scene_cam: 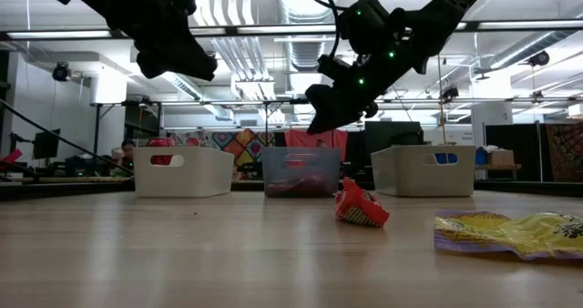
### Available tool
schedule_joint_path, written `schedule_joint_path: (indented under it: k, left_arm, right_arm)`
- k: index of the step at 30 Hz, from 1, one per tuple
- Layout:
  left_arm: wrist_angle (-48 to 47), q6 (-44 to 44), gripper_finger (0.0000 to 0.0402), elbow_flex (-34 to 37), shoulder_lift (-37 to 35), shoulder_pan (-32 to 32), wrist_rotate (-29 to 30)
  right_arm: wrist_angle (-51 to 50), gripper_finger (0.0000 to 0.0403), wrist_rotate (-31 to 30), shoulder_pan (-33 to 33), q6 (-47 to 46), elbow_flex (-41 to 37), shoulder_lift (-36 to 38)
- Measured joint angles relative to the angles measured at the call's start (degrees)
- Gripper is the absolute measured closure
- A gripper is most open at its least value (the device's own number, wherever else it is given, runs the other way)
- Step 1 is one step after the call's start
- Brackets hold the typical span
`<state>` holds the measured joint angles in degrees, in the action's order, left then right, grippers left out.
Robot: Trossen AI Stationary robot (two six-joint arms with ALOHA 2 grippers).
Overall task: Sort candy
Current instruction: Put the red chocolate into the gray bin
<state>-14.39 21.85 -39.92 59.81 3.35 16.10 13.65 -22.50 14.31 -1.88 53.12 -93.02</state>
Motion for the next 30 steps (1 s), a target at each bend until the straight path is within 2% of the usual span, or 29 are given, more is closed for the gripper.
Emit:
schedule_joint_path:
  k: [4, 8, 14, 23, 30]
  left_arm:
    - [-0.44, 1.57, 0.0322, 0.0, 0.0, 1.39, -0.28]
    - [-1.63, 2.42, 0.0322, 0.0, 0.11, 5.48, -0.61]
    - [-3.84, 6.15, 0.0322, -0.02, 0.66, 12.54, -0.63]
    - [-4.68, 6.02, 0.032, -0.07, 5.55, 23.54, -3.5]
    - [-7.18, 10.59, 0.0266, -0.13, 10.53, 28.56, -9.0]
  right_arm:
    - [-0.19, 0.0238, -0.05, -0.37, -0.15, 0.0, 2.13]
    - [-2.74, 0.0222, 0.16, -1.85, -1.34, 0.0, 5.32]
    - [-10.01, 0.0224, 0.49, -6.32, -3.45, 0.04, 11.42]
    - [-20.18, 0.0229, 0.67, -16.22, -8.16, 0.04, 18.43]
    - [-24.53, 0.0231, 0.66, -22.77, -13.51, 0.04, 19.26]
